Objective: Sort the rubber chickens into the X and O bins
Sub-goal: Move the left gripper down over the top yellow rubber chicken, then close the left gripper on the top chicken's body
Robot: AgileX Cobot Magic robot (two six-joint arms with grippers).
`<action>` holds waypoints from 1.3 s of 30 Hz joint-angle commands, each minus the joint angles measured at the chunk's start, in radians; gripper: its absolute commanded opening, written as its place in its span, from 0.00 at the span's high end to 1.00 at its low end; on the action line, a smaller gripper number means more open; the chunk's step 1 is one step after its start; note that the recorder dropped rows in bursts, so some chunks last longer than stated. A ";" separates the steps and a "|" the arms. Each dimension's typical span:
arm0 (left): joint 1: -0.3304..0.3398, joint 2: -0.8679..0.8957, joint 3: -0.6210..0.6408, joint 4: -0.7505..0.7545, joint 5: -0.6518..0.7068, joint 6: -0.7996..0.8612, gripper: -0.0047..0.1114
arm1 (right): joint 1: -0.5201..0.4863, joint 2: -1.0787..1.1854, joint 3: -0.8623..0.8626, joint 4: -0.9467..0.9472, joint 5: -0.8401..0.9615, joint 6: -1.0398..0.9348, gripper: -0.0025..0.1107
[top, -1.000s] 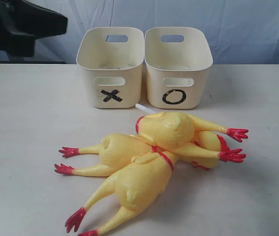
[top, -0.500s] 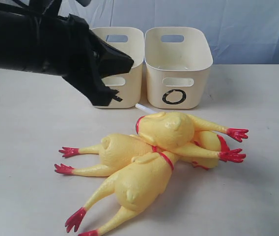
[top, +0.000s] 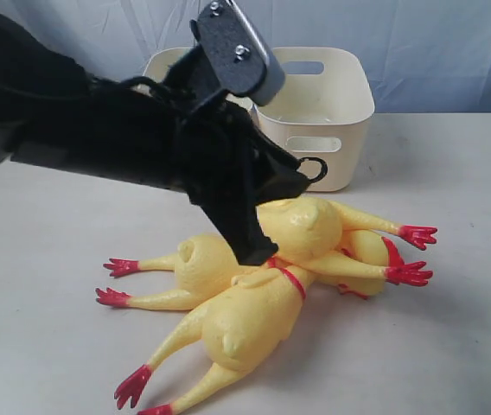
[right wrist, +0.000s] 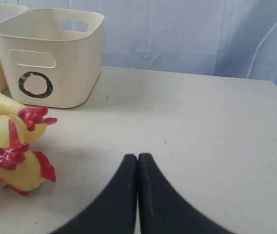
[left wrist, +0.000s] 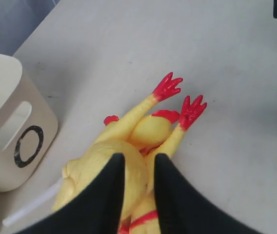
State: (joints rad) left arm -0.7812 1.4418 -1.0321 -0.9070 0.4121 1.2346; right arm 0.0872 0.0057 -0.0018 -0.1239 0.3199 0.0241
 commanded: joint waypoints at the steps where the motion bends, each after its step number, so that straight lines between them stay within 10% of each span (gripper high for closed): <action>1: -0.077 0.055 -0.006 0.009 -0.133 0.008 0.58 | -0.006 -0.006 0.002 0.001 -0.008 -0.001 0.97; 8: -0.159 0.141 -0.053 0.068 -0.257 -0.002 0.42 | -0.006 -0.006 0.002 0.001 -0.008 -0.001 0.97; 39: -0.157 0.350 -0.066 -0.095 -0.496 -0.004 0.13 | -0.006 -0.006 0.002 0.001 -0.008 -0.001 0.97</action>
State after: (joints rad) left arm -0.9339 1.7659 -1.0939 -0.9888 -0.0662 1.2348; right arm 0.0872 0.0057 -0.0018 -0.1239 0.3199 0.0241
